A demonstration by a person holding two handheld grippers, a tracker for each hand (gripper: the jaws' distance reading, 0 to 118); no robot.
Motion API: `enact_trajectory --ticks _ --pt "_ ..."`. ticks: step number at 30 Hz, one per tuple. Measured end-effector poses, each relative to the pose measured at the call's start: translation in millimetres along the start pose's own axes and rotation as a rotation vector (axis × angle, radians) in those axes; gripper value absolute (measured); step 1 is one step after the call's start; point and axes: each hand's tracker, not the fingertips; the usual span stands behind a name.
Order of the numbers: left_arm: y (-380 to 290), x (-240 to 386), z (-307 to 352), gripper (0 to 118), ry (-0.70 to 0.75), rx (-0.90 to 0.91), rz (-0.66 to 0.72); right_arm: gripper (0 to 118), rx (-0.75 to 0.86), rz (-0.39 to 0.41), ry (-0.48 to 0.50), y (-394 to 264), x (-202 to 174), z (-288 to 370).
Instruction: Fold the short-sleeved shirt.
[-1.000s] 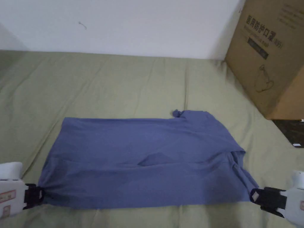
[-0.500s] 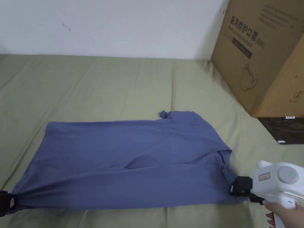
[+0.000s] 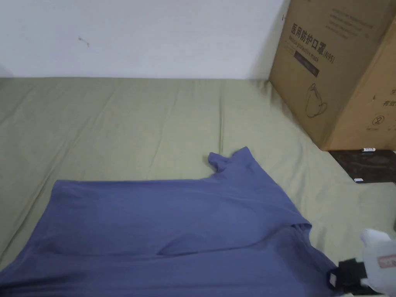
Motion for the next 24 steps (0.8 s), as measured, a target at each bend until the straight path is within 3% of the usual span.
enact_trajectory --ticks 6,7,8,9,10,11,12,16,21,22,23,24 --pt "-66 -9 0 3 -0.096 -0.120 0.069 8 -0.061 -0.002 -0.034 -55 19 -9" --pt "-68 -9 0 8 -0.103 -0.065 0.079 22 -0.050 -0.027 -0.027 -58 20 -10" --pt "-71 -11 1 22 -0.105 -0.053 0.105 50 -0.017 -0.037 -0.033 -62 9 -8" --pt "-72 -11 4 48 -0.087 -0.047 0.118 87 0.016 -0.018 -0.083 -65 3 -6" --pt "-72 -11 6 94 -0.070 -0.030 0.123 118 0.032 0.001 -0.115 -65 -2 -4" --pt "-71 -12 7 116 -0.065 -0.020 0.122 116 0.038 0.015 -0.125 -65 -6 -2" --pt "-70 -12 9 118 -0.072 -0.008 0.129 116 0.102 -0.002 -0.122 -63 -11 9" --pt "-54 -13 21 115 -0.132 0.128 0.133 116 0.168 0.083 -0.067 -45 -46 35" --pt "-23 21 31 115 -0.110 0.209 0.046 115 0.345 0.177 -0.081 -29 -101 58" --pt "-17 26 33 109 -0.115 0.222 0.028 111 0.373 0.186 -0.033 -26 -109 59" --pt "-10 35 34 95 -0.133 0.252 0.023 101 0.391 0.187 0.006 -23 -115 59" --pt "-2 42 34 66 -0.147 0.271 0.021 74 0.418 0.176 0.020 -18 -121 59"
